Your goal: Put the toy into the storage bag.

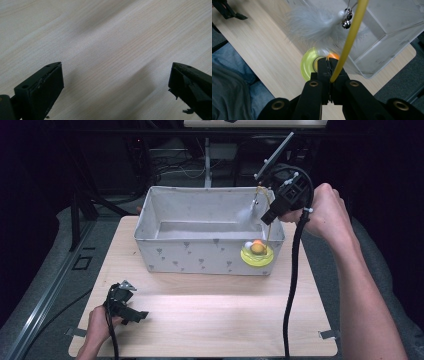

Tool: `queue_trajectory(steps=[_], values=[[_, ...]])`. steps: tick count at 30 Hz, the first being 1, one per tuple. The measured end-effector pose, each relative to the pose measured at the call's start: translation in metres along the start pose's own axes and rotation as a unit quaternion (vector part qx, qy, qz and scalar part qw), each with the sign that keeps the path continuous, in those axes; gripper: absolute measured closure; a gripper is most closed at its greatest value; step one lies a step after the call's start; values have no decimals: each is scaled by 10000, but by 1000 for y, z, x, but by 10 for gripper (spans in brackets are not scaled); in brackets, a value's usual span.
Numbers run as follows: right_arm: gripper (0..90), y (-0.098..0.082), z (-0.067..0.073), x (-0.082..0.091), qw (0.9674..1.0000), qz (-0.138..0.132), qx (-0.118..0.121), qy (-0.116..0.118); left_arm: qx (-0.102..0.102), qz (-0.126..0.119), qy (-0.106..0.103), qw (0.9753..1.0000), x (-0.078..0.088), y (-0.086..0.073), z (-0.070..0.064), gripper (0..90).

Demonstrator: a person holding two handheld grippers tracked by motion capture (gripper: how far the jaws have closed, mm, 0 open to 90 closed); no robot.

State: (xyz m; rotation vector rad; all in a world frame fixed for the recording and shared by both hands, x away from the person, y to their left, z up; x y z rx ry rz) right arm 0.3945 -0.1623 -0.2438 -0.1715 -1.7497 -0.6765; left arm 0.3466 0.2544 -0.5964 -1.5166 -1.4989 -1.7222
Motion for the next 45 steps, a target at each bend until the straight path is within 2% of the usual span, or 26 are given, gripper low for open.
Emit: queue_trajectory(steps=[11, 20, 37, 45], values=[[885, 15, -16, 19, 9996, -43, -77, -287, 1, -19, 2, 10000, 1, 0, -1, 1], [885, 28, -32, 31, 9988, -189, -253, -369, -16, -20, -6, 10000, 2, 0, -1, 0], [885, 28, -52, 29, 9979, -20, -441, -482, -35, 15, -46, 10000, 1, 0, -1, 1], [885, 30, -59, 24, 9972, -74, -528, -527, -35, -9, -19, 10000, 1, 0, -1, 1]])
Point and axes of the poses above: each handheld gripper's, and its own axes: x roughly backward along the jaws, y roughly out of its top, z roughly to its left, the point moved 4 cm from there along -x, roughly forward along the jaws, and after that the axes turned 12 degrees about x, right-handed, at the moved point
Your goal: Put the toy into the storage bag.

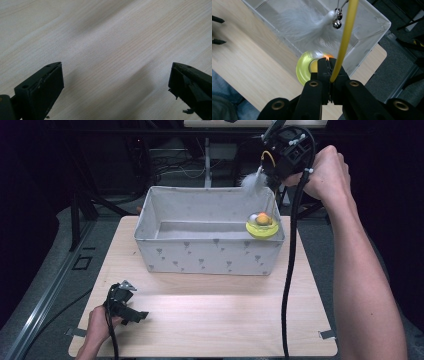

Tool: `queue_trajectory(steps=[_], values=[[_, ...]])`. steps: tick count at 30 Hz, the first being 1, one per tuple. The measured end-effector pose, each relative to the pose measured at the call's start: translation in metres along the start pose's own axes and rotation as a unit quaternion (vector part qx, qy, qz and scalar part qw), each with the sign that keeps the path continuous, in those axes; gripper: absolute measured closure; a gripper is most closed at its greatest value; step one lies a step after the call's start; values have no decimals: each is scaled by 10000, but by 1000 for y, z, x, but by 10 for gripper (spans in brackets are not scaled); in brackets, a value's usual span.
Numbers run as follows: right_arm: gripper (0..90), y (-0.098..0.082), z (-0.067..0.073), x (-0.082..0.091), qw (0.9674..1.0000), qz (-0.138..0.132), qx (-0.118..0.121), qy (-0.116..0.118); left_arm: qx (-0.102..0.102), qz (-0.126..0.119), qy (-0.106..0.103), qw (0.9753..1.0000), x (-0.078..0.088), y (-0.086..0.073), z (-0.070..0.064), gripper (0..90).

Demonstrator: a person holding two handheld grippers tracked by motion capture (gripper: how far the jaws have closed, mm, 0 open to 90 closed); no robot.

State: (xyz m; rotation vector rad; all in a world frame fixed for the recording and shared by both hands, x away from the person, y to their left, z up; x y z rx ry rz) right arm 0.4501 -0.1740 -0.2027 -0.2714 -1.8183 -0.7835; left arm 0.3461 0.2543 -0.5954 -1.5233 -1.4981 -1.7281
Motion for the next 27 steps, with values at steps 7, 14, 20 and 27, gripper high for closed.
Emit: queue_trajectory(steps=[7, 14, 20, 27], values=[[885, 3, -7, -7, 10000, 45, -71, -20, -18, 19, 4, 10000, -1, 0, -1, 1], [885, 6, -14, -15, 9998, 24, -169, -43, 11, 6, -18, 10000, -1, 1, 0, 1], [885, 5, -20, -22, 9998, 48, -197, -78, -3, 38, -51, 10000, -1, 2, -1, 1], [885, 3, -25, -29, 9994, -59, -304, -126, -53, 33, -37, 10000, -2, 3, -2, 1]])
Point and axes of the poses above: each handheld gripper's, and its own axes: x roughly backward along the jaws, y roughly out of its top, z roughly to its left, the point moved 4 cm from there along -x, roughly forward along the jaws, and after that the axes turned 12 degrees about x, right-handed, at the moved point
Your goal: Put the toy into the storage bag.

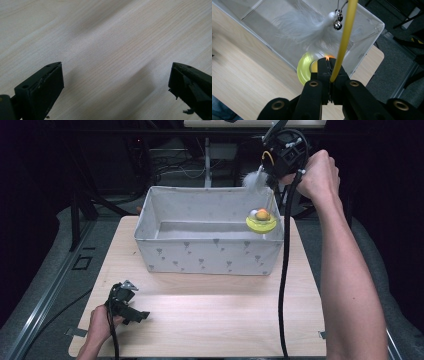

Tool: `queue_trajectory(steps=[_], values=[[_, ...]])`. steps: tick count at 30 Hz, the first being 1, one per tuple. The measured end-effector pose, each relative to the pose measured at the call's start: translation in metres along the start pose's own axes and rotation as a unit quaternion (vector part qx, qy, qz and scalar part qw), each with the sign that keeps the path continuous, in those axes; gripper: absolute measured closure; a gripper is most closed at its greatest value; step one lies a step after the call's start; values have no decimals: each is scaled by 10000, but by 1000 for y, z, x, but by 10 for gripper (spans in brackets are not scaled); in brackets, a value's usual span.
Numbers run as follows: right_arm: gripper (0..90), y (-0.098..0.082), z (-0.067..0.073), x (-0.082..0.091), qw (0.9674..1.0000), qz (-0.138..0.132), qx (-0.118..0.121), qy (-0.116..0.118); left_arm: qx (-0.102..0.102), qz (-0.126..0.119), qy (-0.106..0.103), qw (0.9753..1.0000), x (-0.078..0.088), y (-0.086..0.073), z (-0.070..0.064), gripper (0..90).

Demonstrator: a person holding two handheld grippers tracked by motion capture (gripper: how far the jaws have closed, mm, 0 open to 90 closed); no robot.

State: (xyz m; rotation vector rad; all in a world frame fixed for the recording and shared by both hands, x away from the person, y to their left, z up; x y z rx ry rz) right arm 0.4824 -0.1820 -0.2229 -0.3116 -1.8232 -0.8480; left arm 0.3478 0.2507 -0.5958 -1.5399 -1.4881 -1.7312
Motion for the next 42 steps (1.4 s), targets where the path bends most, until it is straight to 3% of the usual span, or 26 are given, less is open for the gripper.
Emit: queue_trajectory(steps=[18, 42], values=[[885, 2, -6, -29, 10000, 50, -68, 14, -2, 20, -56, 10000, 0, 1, 0, 1], [885, 1, -6, -81, 9998, 93, -118, 154, -11, 7, -50, 10000, 1, 0, 0, 1]])
Point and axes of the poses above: each handheld gripper's, and its own axes: x roughly backward along the jaws, y roughly out of its top, z roughly to its left, the point moved 4 cm from there along -x, roughly forward along the jaws, and after that the axes turned 12 degrees about x, right-handed, at the moved point
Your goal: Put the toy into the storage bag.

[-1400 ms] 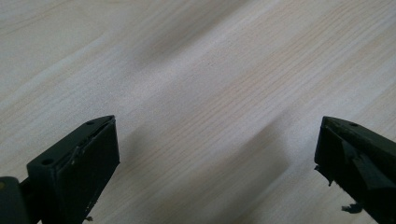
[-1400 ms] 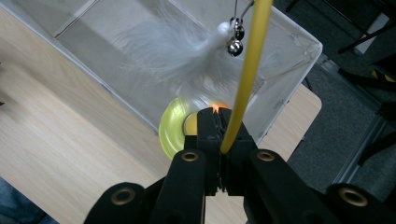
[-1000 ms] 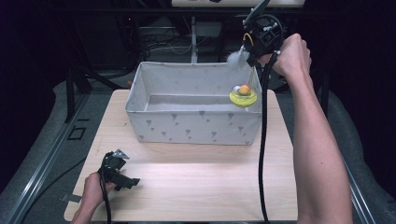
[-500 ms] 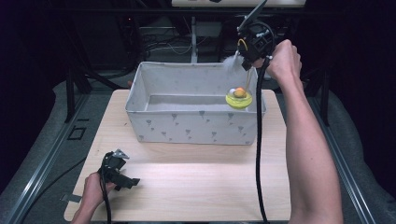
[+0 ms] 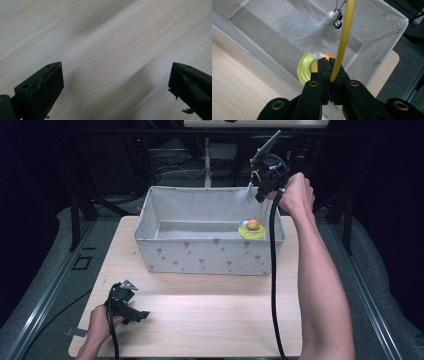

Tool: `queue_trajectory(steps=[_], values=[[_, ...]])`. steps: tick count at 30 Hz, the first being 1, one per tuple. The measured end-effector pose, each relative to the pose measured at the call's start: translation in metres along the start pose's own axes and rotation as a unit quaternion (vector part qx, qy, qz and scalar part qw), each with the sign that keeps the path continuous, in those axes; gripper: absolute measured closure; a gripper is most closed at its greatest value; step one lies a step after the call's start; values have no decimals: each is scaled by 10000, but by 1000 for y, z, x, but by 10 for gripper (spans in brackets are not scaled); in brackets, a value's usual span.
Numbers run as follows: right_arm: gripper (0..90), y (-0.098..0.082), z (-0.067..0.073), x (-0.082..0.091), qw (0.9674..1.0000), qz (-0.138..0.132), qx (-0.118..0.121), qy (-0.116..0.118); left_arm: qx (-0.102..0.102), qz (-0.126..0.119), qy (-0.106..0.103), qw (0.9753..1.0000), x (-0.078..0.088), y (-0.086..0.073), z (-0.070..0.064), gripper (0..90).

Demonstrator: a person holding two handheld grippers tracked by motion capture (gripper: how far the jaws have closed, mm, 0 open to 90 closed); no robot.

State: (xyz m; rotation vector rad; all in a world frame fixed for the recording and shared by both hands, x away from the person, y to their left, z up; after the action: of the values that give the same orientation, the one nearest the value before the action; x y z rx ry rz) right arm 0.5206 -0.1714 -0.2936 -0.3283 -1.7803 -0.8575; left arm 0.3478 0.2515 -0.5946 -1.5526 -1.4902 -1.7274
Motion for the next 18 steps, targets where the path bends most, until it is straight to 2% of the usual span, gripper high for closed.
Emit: queue_trajectory(steps=[18], values=[[884, -11, 0, -28, 9999, 79, -66, 132, 13, 0, -8, 10000, 0, 0, 0, 1]])
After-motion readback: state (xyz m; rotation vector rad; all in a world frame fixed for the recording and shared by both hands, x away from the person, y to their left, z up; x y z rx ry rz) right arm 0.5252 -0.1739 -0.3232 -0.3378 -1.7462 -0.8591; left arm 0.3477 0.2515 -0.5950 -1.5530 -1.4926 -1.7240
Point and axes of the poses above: each handheld gripper's, and its own axes: x roughly backward along the jaws, y roughly out of its top, z roughly to its left, the point moved 4 cm from there along -x, roughly forward along the jaws, and after that the axes turned 12 degrees about x, right-handed, at the moved point
